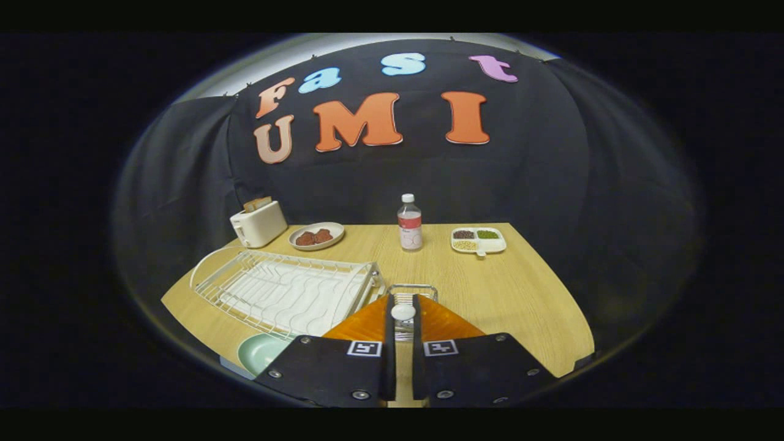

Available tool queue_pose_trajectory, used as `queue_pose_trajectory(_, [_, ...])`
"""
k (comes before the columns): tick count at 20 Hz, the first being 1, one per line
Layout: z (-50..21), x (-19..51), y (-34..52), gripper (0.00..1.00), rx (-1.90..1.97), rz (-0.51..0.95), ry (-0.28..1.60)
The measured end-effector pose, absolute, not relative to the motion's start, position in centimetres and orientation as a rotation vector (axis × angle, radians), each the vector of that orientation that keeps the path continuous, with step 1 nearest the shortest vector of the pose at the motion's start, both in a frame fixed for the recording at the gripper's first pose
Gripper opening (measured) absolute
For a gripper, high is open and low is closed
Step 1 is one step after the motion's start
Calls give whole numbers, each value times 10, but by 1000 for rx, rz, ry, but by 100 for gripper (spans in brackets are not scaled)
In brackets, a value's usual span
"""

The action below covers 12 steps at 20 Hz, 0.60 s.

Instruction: Take the plate from the dish rack, then take the spoon from the basket and place it into the plate.

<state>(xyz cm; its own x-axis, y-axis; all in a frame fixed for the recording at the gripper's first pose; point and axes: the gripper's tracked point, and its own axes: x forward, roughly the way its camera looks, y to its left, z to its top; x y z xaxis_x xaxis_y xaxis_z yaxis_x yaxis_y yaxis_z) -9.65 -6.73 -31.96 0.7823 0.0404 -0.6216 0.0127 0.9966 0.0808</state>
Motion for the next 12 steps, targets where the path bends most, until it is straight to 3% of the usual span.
queue_pose_trajectory(12, [-236, -124, -35, 10, 158, 147, 602])
